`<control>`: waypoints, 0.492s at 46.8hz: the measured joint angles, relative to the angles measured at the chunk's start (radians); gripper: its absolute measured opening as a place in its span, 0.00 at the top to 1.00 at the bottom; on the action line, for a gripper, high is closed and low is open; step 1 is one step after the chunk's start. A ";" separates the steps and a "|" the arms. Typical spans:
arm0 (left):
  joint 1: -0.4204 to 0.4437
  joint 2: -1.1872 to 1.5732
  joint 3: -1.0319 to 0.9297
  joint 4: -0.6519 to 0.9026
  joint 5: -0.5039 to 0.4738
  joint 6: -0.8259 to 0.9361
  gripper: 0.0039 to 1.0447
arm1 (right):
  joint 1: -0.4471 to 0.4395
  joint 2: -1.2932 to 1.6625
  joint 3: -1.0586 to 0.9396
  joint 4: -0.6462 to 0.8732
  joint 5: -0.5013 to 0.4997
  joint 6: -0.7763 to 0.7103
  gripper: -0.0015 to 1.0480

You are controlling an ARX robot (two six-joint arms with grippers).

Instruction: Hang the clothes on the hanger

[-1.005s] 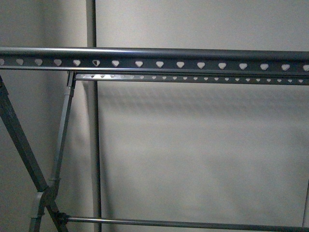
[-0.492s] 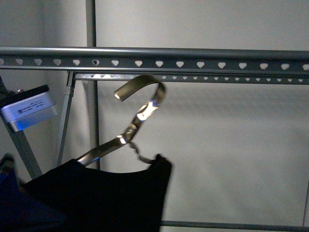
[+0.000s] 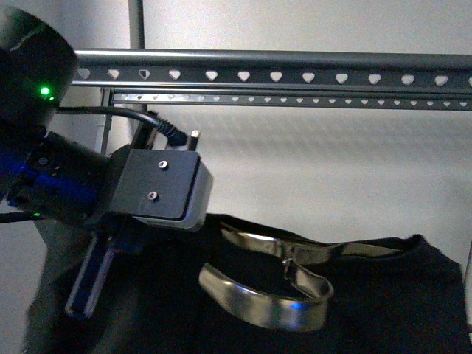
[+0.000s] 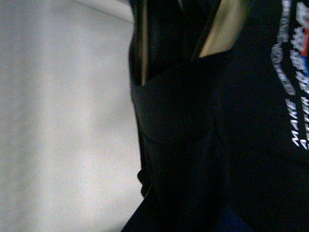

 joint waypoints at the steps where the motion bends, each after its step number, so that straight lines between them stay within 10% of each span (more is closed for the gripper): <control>1: -0.006 0.001 0.000 0.021 0.004 0.011 0.96 | 0.000 0.000 0.000 0.000 0.000 0.000 0.07; 23: -0.017 0.001 0.000 0.045 0.008 0.065 0.96 | 0.000 0.000 0.000 0.000 0.000 0.000 0.07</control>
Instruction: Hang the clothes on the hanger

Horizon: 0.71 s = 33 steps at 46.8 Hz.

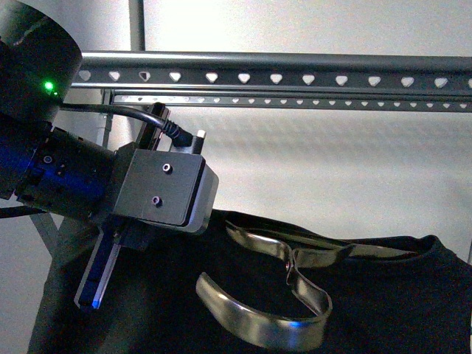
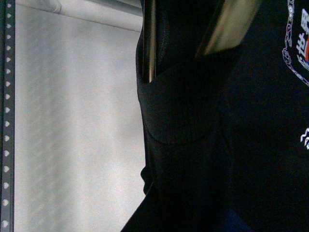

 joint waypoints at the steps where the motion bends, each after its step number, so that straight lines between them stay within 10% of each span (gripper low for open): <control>1: 0.000 0.000 0.000 0.000 0.000 0.000 0.96 | 0.000 0.000 0.000 0.000 0.000 0.000 0.07; 10: -0.003 0.000 0.000 0.000 0.002 0.000 0.96 | -0.341 0.503 0.219 -0.066 -0.763 -0.232 0.07; 33: 0.000 0.000 0.000 0.000 0.000 0.001 0.96 | -0.134 1.321 0.736 0.046 -0.596 -1.579 0.07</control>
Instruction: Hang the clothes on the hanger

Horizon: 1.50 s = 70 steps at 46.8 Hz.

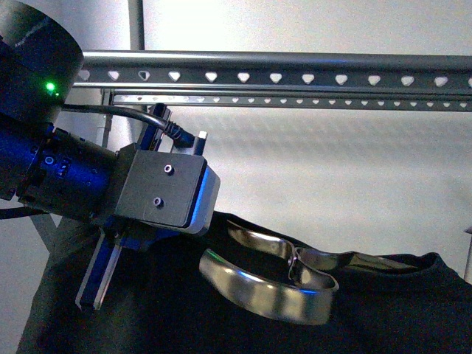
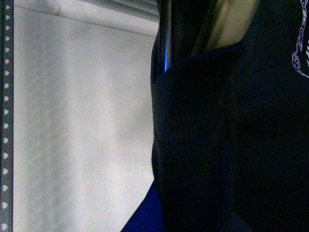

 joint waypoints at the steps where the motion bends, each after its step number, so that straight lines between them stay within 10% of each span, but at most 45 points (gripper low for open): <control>1: 0.000 0.000 0.000 0.000 0.000 0.002 0.96 | 0.014 0.014 0.016 -0.003 0.011 -0.015 0.07; 11: 0.000 0.000 0.000 0.000 0.000 0.006 0.96 | 0.136 0.143 0.147 -0.008 0.103 -0.003 0.11; 34: 0.000 0.000 0.000 0.000 0.000 0.006 0.96 | 0.141 0.283 0.242 0.004 0.108 0.259 0.90; 43: 0.000 0.000 0.000 0.001 0.002 0.018 0.96 | 0.110 0.267 0.201 0.009 0.042 0.311 0.96; 70: -0.006 -0.003 -0.030 0.096 -0.057 -0.084 0.16 | -0.088 0.311 0.093 -0.094 0.045 0.304 0.96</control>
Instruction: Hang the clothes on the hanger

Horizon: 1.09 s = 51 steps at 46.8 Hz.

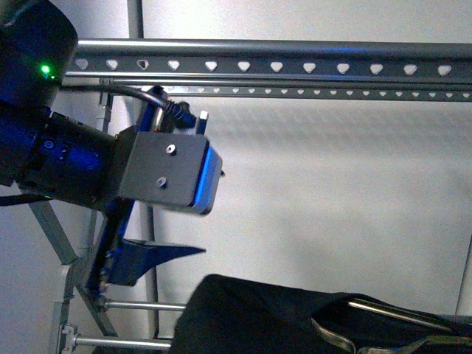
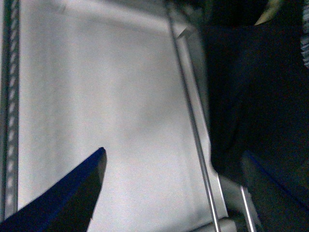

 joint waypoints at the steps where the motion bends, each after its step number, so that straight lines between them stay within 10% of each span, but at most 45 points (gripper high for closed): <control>1: 0.000 -0.002 -0.014 0.047 -0.034 -0.021 0.14 | -0.003 0.000 0.000 0.003 -0.002 0.005 0.96; 10: 0.061 -0.045 -0.106 0.648 -0.645 -1.265 0.06 | -0.013 -0.074 -0.016 0.047 -0.070 0.200 0.96; 17: 0.095 -0.169 -0.136 0.780 -0.692 -1.832 0.06 | -0.001 -0.208 -0.024 0.050 -0.068 0.380 0.96; 23: 0.094 -0.327 -0.221 0.421 -0.681 -1.740 0.29 | 0.008 -0.268 0.074 -0.002 -0.019 0.639 0.96; 41: 0.142 -0.568 -0.706 0.583 -0.632 -1.656 0.96 | -0.006 -0.145 0.495 -0.198 0.034 1.237 0.96; 51: 0.207 -0.707 -0.890 0.616 -0.568 -1.651 0.97 | 0.022 -0.018 0.644 -0.215 0.104 1.505 0.96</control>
